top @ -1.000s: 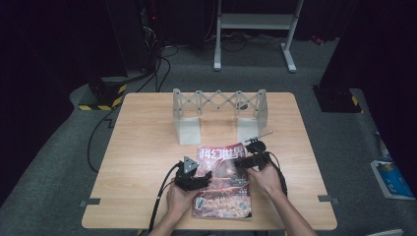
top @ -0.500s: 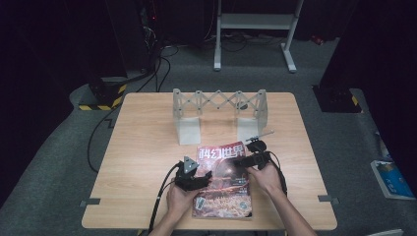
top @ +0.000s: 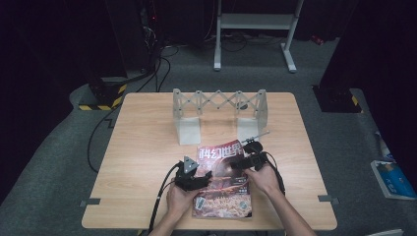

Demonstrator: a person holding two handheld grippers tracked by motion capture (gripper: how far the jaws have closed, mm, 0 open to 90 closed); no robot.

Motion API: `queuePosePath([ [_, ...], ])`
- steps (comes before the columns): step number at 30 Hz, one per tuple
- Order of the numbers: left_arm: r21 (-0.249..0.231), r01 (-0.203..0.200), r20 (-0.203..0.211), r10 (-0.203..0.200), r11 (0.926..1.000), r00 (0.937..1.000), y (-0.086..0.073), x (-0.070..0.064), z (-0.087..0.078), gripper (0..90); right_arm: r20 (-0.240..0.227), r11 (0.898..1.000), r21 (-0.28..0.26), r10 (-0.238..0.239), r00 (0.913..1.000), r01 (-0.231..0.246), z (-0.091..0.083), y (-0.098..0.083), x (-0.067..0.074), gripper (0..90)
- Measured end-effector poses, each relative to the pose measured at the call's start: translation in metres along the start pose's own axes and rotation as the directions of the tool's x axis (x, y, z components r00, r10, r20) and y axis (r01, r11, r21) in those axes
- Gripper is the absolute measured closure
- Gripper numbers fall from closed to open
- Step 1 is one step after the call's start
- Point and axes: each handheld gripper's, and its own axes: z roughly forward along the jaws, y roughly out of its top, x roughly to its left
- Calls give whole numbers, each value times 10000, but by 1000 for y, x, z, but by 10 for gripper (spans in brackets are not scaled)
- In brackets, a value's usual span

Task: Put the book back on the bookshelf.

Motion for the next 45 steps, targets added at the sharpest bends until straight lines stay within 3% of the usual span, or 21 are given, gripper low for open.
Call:
queuePosePath([
  [6,-4,-19,-4,19,10000,10000,0,0,0,293,58,9998,-68,211,9998,-210,7,4,-2,509],
  [12,-3,-12,-2,12,10000,10000,0,0,0,293,-20,9996,-57,-282,9996,282,5,8,8,515],
  [15,-4,-7,-4,7,10000,10000,0,0,0,293,111,10000,-17,61,9999,-61,5,12,3,526],
  [18,-3,-11,2,11,10000,10000,0,0,0,293,169,10000,19,16,9999,-16,10,14,4,525],
  [23,-3,18,17,-18,10000,10000,0,0,0,293,189,9987,306,-404,9990,398,16,13,9,547],
  [25,-2,22,21,-22,10000,10000,0,0,0,293,134,9988,454,-167,9998,161,16,13,6,579],
  [30,31,18,74,-18,10000,10000,1,1,0,291,444,9968,461,-667,9968,647,17,13,9,702],
  [34,85,-35,161,34,10000,9999,1,2,0,289,68,9957,292,-880,9961,878,13,12,7,824],
  [45,538,-330,727,290,9980,9969,5,8,-2,221,-161,9828,-228,-1837,9829,1833,2,9,14,870],
])
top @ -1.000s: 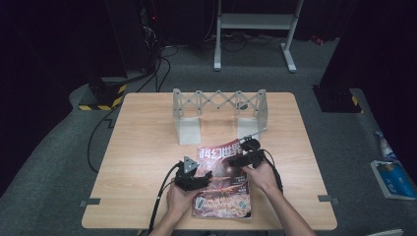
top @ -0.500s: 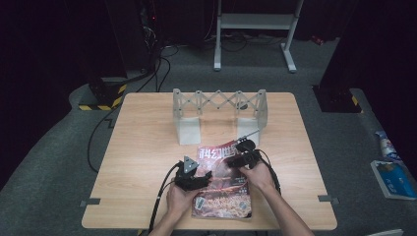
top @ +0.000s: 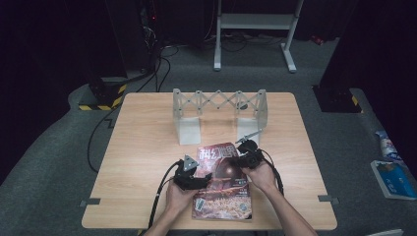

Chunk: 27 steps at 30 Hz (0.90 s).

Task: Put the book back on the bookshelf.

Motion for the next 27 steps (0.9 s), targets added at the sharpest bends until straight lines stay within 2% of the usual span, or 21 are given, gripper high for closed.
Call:
queuePosePath([
  [5,91,-24,183,23,10000,9998,0,2,-1,195,-64,9992,-250,-324,9995,323,-5,-1,3,871],
  [10,207,186,459,-195,9996,9988,1,6,-4,166,-120,9949,-520,-868,9962,860,-15,-5,7,871],
  [12,195,405,677,-417,9990,9968,1,10,-4,157,-203,9930,-608,-1026,9945,1012,-18,-6,9,872],
  [14,216,659,910,-676,9976,9936,2,12,-5,151,-269,9895,-719,-1279,9914,1257,-19,-6,10,872],
  [17,657,553,1185,-628,9963,9910,8,15,-3,133,-420,9862,-777,-1499,9878,1464,-21,-6,12,872],
  [19,769,666,1335,-765,9948,9881,11,17,-1,121,-484,9842,-869,-1586,9862,1540,-22,-6,14,872],
  [27,869,1022,2028,-1180,9910,9721,17,18,5,92,-811,9722,-1325,-2046,9755,1929,-28,-8,15,873],
])
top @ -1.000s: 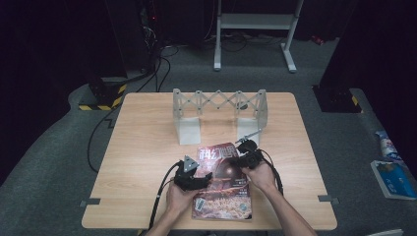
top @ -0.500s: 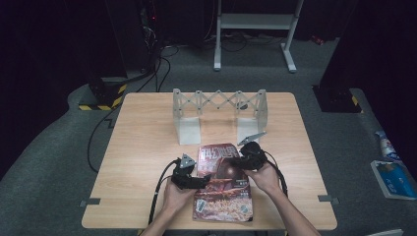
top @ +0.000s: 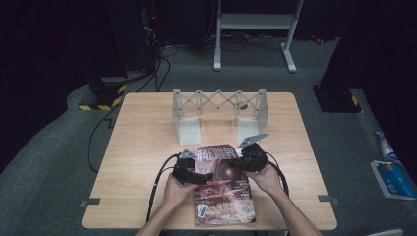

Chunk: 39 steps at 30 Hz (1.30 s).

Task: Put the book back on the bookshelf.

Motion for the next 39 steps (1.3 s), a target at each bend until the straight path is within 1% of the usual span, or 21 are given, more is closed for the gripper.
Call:
queuePosePath([
  [1,-32,90,25,-90,10000,10000,0,0,1,83,-61,10000,-54,-47,10000,47,0,0,1,873],
  [2,-52,54,49,-54,10000,10000,0,0,1,80,-92,9999,-93,-67,9999,66,0,0,1,873],
  [5,-62,169,330,-167,9998,9993,1,2,1,88,-175,9997,-166,-167,9997,164,-1,0,2,873],
  [8,-122,334,601,-326,9994,9977,1,3,0,89,-357,9988,-274,-419,9985,409,-4,0,4,873],
  [11,-247,374,683,-356,9990,9970,1,5,-1,88,-495,9982,-321,-530,9974,514,-4,-1,5,873],
  [13,-297,489,759,-465,9984,9960,1,6,-1,88,-602,9980,-340,-558,9966,538,-4,-1,4,873],
  [16,-323,484,787,-458,9983,9959,2,8,-1,87,-697,9976,-354,-626,9956,603,-3,0,4,873],
  [17,-364,512,890,-478,9980,9949,3,9,0,77,-743,9970,-379,-703,9948,676,-3,0,5,873],
  [20,-38,465,1070,-458,9989,9932,9,10,3,54,-878,9964,-405,-784,9930,751,-2,0,4,873],
  [22,-13,520,1155,-515,9986,9920,12,10,4,40,-976,9962,-437,-797,9920,757,-2,0,4,873],
  [24,138,493,1240,-506,9987,9910,14,11,6,39,-981,9961,-435,-806,9919,767,-4,0,3,873],
  [26,154,566,1317,-582,9983,9896,14,11,7,40,-997,9961,-410,-825,9916,787,-4,-1,3,873],
  [29,134,671,1361,-683,9977,9883,14,13,5,92,-1043,9964,-360,-799,9913,765,-4,-1,1,872],
  [30,80,915,1483,-917,9958,9847,13,16,2,117,-1017,9965,-303,-812,9915,785,-4,-1,1,872],
  [32,32,1111,1583,-1102,9938,9812,12,18,0,163,-1010,9956,-269,-923,9906,900,-4,0,1,872],
  [33,12,1165,1575,-1152,9932,9808,12,19,-2,183,-1000,9957,-222,-918,9907,900,-3,0,1,872],
  [35,-80,1141,1527,-1116,9934,9819,11,19,-5,230,-949,9958,-99,-920,9912,915,-2,1,1,871],
  [36,-80,1141,1527,-1116,9934,9819,11,19,-5,268,-918,9954,-31,-954,9912,955,-1,1,0,871],
  [37,-181,1014,1400,-978,9947,9853,11,19,-8,311,-857,9957,61,-918,9921,927,0,1,-1,871],
  [38,-181,1014,1400,-978,9947,9853,11,19,-8,353,-857,9957,61,-918,9921,927,0,1,-1,871],
  [39,-199,933,1356,-898,9954,9867,12,19,-9,353,-786,9959,166,-877,9930,893,2,1,-2,871],
])
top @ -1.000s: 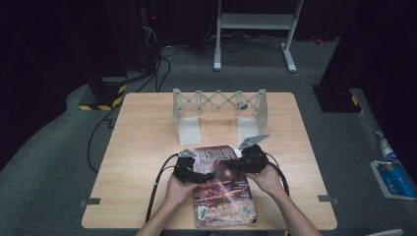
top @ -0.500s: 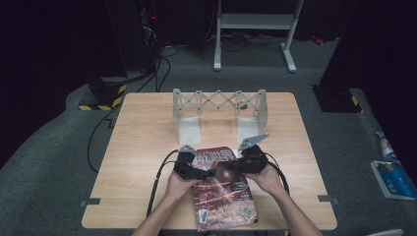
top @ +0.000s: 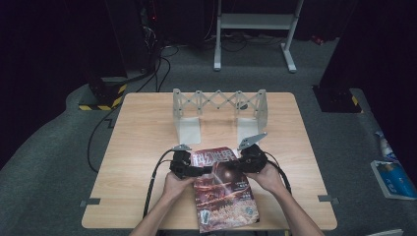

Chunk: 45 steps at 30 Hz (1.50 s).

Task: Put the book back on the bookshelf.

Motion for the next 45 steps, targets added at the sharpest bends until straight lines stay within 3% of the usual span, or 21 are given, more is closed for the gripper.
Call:
queuePosePath([
  [1,-82,-13,88,14,10000,10000,0,-1,-1,430,61,9999,101,114,9999,-115,3,-1,-2,870],
  [7,-215,86,111,-84,9997,9999,1,-1,-5,592,339,9984,359,413,9986,-425,11,-3,-7,865],
  [10,-180,3,-5,-3,9998,10000,2,-3,-8,627,573,9972,496,531,9969,-560,14,-4,-7,843],
  [17,-44,-122,-200,121,9999,9997,4,-6,-8,675,1427,9920,555,1043,9843,-1132,21,-6,-12,677],
  [21,13,-190,-255,191,9998,9995,5,-8,-9,678,1908,9777,598,1867,9637,-2013,20,-10,-17,599],
  [24,107,-207,-353,210,9997,9992,6,-9,-8,678,2324,9671,477,2325,9444,-2498,18,-15,-23,597],
  [29,184,-356,-497,365,9992,9981,6,-9,-8,674,2957,9468,312,2973,9078,-3203,14,-26,-31,681],
  [30,170,-287,-490,295,9994,9984,6,-9,-8,674,3005,9431,214,3104,9019,-3317,12,-28,-33,707],
  [31,170,-287,-490,295,9994,9984,6,-9,-8,674,3005,9431,214,3104,9019,-3317,12,-28,-33,707],
  [32,199,-285,-502,294,9994,9983,6,-9,-8,674,3102,9332,144,3371,8889,-3590,10,-30,-34,772],
  [36,262,-277,-542,290,9993,9981,7,-10,-8,672,3517,9286,377,3335,8747,-3692,13,-31,-37,854],
  [39,351,-624,-839,651,9974,9943,8,-13,-7,656,3623,9282,565,3243,8738,-3679,19,-32,-38,874],
  [41,349,-540,-772,566,9979,9954,8,-12,-6,652,3584,9360,727,2977,8848,-3444,26,-32,-37,888],
  [45,466,-427,-819,464,9980,9956,8,-9,-6,633,3614,9441,608,2817,8888,-3239,29,-32,-33,890],
])
